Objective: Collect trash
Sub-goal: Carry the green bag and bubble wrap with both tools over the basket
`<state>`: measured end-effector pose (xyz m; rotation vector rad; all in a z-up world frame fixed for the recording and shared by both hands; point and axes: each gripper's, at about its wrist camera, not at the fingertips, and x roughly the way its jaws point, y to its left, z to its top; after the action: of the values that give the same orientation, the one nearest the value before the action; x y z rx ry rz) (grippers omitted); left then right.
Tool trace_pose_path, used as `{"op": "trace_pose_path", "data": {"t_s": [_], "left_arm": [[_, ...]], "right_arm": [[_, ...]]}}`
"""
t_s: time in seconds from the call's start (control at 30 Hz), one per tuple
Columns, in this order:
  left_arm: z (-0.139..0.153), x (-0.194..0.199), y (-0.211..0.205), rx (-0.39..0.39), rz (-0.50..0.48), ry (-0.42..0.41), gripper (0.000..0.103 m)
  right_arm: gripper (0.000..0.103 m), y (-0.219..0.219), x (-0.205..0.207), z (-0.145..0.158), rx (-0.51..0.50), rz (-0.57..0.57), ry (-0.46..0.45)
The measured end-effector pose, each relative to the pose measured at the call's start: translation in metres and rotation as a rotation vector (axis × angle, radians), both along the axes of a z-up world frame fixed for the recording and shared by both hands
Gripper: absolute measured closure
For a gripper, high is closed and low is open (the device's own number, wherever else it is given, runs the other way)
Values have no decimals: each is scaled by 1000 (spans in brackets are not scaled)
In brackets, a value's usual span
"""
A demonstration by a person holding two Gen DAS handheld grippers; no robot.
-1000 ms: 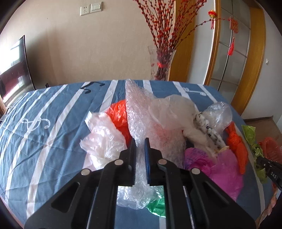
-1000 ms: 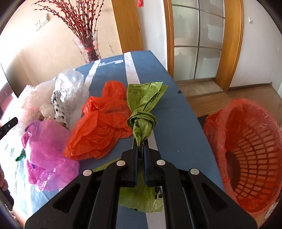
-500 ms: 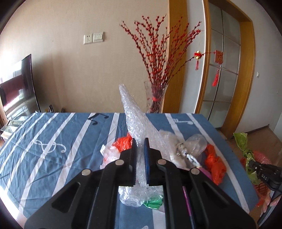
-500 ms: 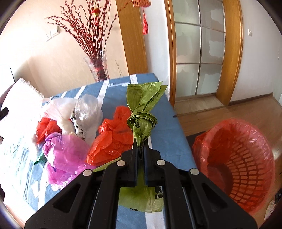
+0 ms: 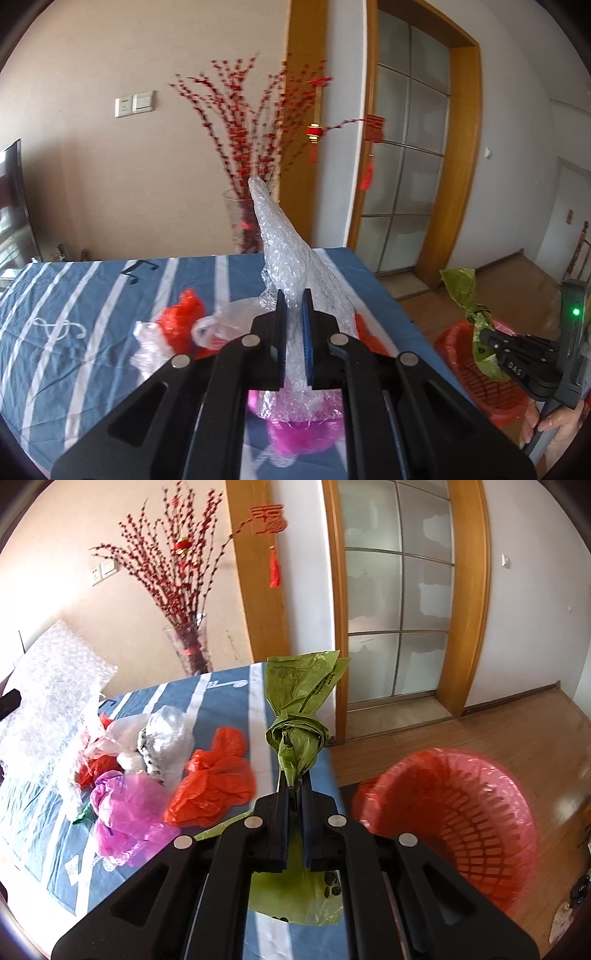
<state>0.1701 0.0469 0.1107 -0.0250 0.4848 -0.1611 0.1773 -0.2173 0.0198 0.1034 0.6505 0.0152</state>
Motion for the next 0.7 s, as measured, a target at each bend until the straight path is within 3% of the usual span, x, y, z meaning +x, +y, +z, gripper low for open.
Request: {"op": "trace_pose_path", "data": {"t_s": [0.33, 0.7], "left_arm": [[-7, -3, -96, -15, -193, 7, 94], [-29, -5, -199, -59, -383, 70, 94]], "right_arm": [[97, -57, -20, -2, 8, -96, 3], [97, -122, -45, -13, 41, -227, 15]]}}
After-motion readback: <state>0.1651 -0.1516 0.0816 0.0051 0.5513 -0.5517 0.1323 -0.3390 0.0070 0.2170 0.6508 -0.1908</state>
